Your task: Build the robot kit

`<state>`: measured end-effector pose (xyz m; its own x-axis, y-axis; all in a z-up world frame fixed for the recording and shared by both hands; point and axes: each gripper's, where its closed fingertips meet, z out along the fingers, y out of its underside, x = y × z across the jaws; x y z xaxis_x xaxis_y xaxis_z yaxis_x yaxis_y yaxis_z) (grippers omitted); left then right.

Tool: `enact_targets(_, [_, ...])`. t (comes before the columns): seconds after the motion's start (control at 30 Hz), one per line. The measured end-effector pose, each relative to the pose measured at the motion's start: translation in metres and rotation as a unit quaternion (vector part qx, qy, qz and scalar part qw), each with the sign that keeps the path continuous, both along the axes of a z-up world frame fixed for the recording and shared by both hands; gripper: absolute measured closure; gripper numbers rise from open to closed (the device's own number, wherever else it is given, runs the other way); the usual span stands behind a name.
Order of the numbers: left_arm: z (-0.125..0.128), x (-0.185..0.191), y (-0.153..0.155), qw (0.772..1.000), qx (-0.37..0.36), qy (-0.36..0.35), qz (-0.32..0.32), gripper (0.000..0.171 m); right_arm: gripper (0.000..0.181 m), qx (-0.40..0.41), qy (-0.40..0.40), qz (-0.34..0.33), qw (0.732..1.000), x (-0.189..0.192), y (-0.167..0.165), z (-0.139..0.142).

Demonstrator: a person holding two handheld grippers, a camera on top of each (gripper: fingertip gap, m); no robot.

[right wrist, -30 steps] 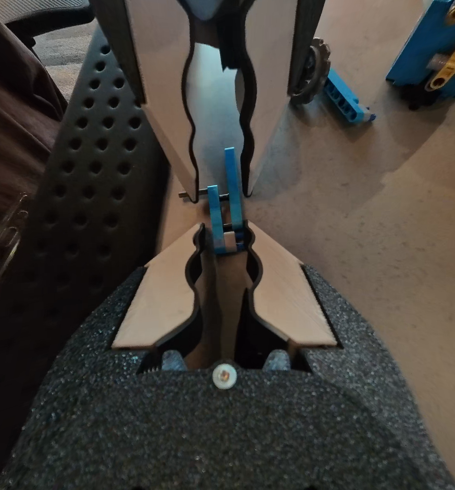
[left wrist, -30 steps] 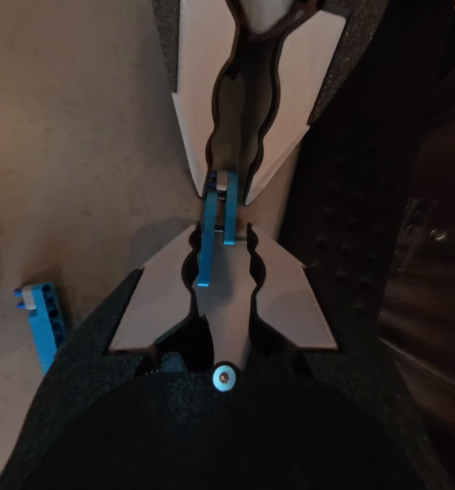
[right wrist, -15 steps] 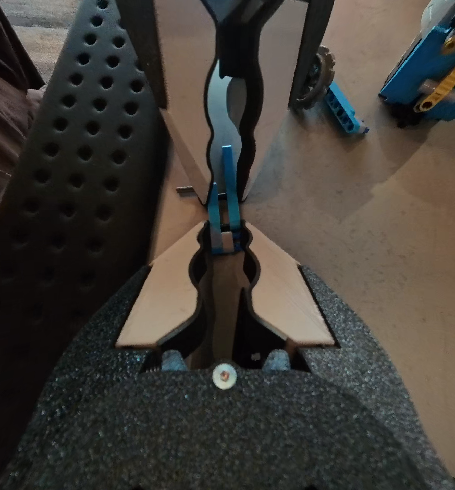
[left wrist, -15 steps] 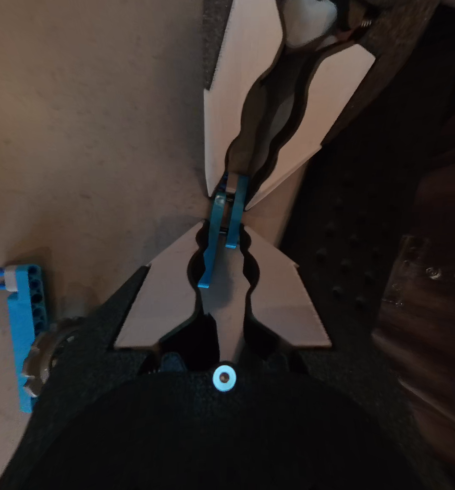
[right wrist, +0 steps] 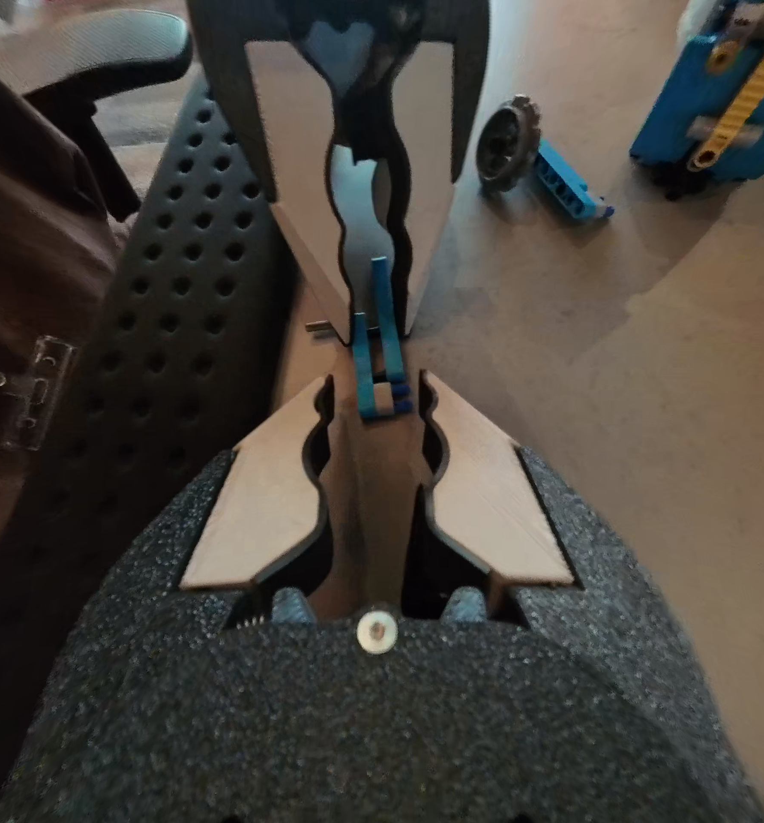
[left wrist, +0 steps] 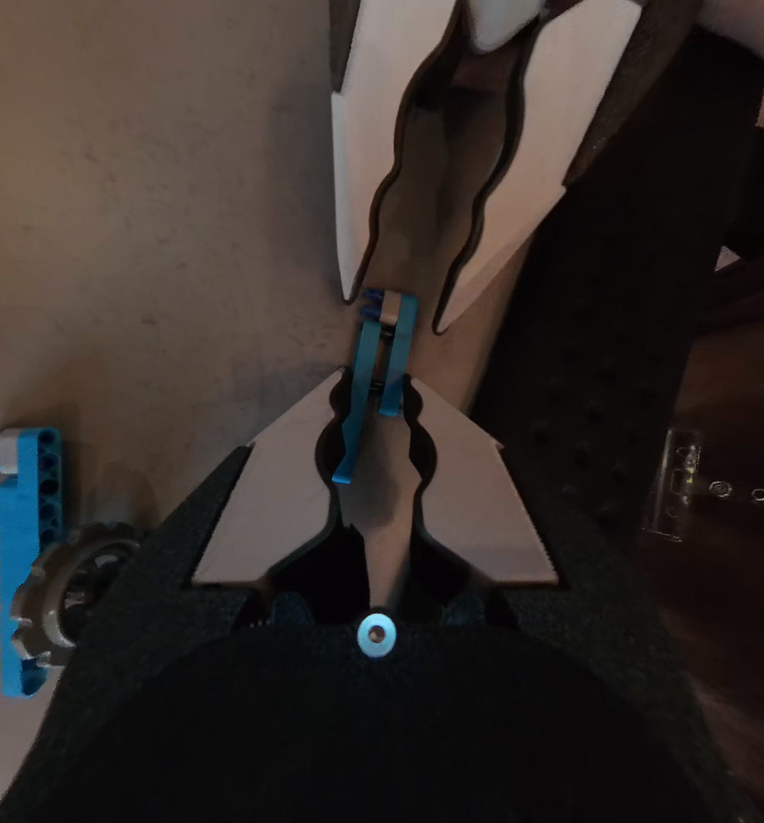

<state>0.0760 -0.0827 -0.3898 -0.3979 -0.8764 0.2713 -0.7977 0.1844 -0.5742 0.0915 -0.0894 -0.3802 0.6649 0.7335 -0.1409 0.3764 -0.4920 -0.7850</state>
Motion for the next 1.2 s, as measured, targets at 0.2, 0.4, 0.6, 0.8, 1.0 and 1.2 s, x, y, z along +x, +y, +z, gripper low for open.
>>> enact_targets(0.2, [0.000, 0.000, 0.000, 0.999, 0.030, -0.008, -0.017, 0.148, 0.154, -0.017, -0.029, 0.010, 0.999, -0.008, 0.007, -0.011])
enact_targets(0.4, [0.004, -0.003, -0.001, 1.000, -0.003, -0.021, 0.000, 0.135, 0.156, 0.010, -0.053, 0.007, 0.999, -0.007, 0.008, -0.011])
enact_targets(0.6, [0.004, -0.008, 0.007, 1.000, -0.016, -0.022, 0.016, 0.139, 0.157, 0.004, -0.046, 0.006, 0.999, -0.007, 0.008, -0.011])
enact_targets(0.8, [0.002, -0.007, 0.008, 0.999, 0.015, -0.032, 0.013, 0.144, 0.145, 0.006, -0.018, -0.003, 1.000, -0.012, 0.015, -0.003])
enact_targets(1.0, [0.000, -0.007, 0.010, 0.998, 0.044, -0.040, 0.017, 0.147, 0.157, 0.020, -0.064, 0.008, 0.998, -0.018, 0.019, -0.011])
enact_targets(1.2, [0.000, -0.008, 0.009, 0.999, 0.033, -0.037, 0.015, 0.147, 0.158, 0.046, -0.108, 0.018, 0.993, -0.019, 0.018, -0.011])
